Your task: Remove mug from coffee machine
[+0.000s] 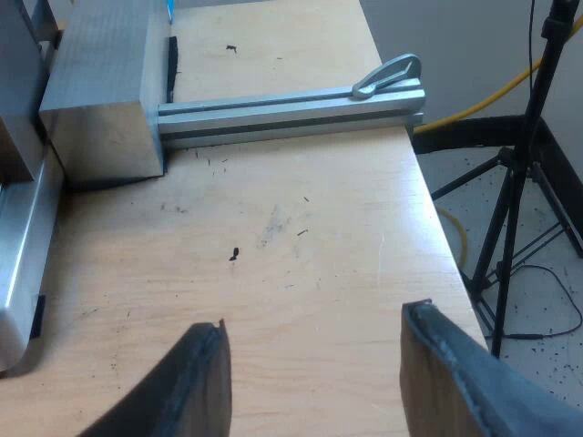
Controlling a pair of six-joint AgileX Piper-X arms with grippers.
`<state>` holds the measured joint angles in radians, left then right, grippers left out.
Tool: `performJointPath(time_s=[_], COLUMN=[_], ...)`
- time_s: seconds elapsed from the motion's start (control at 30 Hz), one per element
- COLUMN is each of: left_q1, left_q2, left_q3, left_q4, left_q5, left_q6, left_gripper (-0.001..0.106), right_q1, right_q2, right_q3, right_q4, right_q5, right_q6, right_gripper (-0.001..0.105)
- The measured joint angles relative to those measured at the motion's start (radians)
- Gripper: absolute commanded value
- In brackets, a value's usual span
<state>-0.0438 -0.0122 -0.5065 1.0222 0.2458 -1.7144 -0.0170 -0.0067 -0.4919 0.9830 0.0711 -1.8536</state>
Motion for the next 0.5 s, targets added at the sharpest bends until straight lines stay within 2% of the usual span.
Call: performJointPath(time_s=[0.1, 0.2, 0.27, 0.43, 0.5], left_q1=[0.000, 0.000, 0.000, 0.000, 0.000], left_q2=[0.000, 0.000, 0.000, 0.000, 0.000], left_q3=[0.000, 0.000, 0.000, 0.000, 0.000], left_q4=[0.000, 0.000, 0.000, 0.000, 0.000], left_q5=[0.000, 0.000, 0.000, 0.007, 0.010], left_q6=[0.000, 0.000, 0.000, 0.000, 0.000], left_gripper=[0.080, 0.080, 0.080, 0.080, 0.080], right_q1=[0.000, 0.002, 0.008, 0.035, 0.078], right_q2=[0.000, 0.000, 0.000, 0.000, 0.018], right_q3=[0.000, 0.000, 0.000, -0.004, -0.034], right_q4=[0.000, 0.000, 0.000, 0.002, 0.016], right_q5=[0.000, -0.004, -0.017, -0.063, -0.088], right_q6=[0.000, 0.050, 0.060, 0.060, 0.054], right_gripper=[0.046, 0.046, 0.046, 0.046, 0.046])
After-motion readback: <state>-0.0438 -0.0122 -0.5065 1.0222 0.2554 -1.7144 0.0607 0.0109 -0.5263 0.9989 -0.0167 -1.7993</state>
